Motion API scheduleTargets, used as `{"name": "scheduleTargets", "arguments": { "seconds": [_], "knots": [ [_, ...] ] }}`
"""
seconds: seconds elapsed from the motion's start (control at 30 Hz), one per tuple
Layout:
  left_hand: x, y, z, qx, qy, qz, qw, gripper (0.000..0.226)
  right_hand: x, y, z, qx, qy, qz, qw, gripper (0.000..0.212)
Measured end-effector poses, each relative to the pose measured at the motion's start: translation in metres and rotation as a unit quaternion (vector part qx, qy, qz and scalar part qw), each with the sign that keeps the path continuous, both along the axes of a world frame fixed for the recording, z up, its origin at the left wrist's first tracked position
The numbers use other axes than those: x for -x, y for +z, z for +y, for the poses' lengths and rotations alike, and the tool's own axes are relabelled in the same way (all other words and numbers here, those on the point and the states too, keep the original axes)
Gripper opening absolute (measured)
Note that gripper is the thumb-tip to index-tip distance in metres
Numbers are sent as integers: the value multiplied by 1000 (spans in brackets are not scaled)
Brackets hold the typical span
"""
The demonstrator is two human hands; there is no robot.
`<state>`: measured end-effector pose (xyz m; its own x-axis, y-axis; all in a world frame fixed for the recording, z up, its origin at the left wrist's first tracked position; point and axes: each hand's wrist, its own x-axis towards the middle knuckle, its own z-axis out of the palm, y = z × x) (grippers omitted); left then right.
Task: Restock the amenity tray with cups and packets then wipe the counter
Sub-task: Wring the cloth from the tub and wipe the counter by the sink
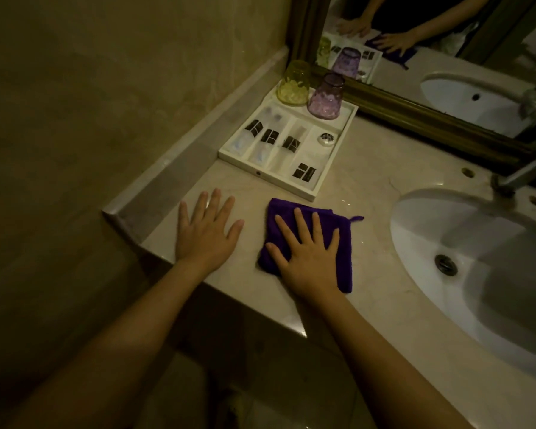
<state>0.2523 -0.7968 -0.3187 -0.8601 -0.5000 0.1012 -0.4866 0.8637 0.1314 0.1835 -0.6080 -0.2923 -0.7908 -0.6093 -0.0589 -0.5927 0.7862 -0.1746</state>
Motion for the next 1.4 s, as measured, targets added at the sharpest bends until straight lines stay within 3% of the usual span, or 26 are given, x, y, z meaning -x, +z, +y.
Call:
{"name": "scheduleTargets", "arguments": {
  "seconds": [0.37, 0.57, 0.83, 1.1, 1.4],
  "knots": [
    [0, 2, 3, -10, 10, -17, 1000, 66, -3, -2, 48, 3, -43, 15, 999, 60],
    [7, 5, 17, -39, 67, -38, 996, 60, 35, -1, 49, 15, -34, 7, 999, 60],
    [13, 15, 32, -59, 119, -75, 988, 57, 82, 2, 57, -2, 67, -16, 998, 61],
    [-2, 20, 9, -57, 74, -106, 990, 53, 16, 2, 95, -14, 185, -27, 982, 63],
    [-3, 15, 7, -42, 65, -55, 996, 55, -31, -1, 46, -9, 139, -14, 990, 66]
  ]
}}
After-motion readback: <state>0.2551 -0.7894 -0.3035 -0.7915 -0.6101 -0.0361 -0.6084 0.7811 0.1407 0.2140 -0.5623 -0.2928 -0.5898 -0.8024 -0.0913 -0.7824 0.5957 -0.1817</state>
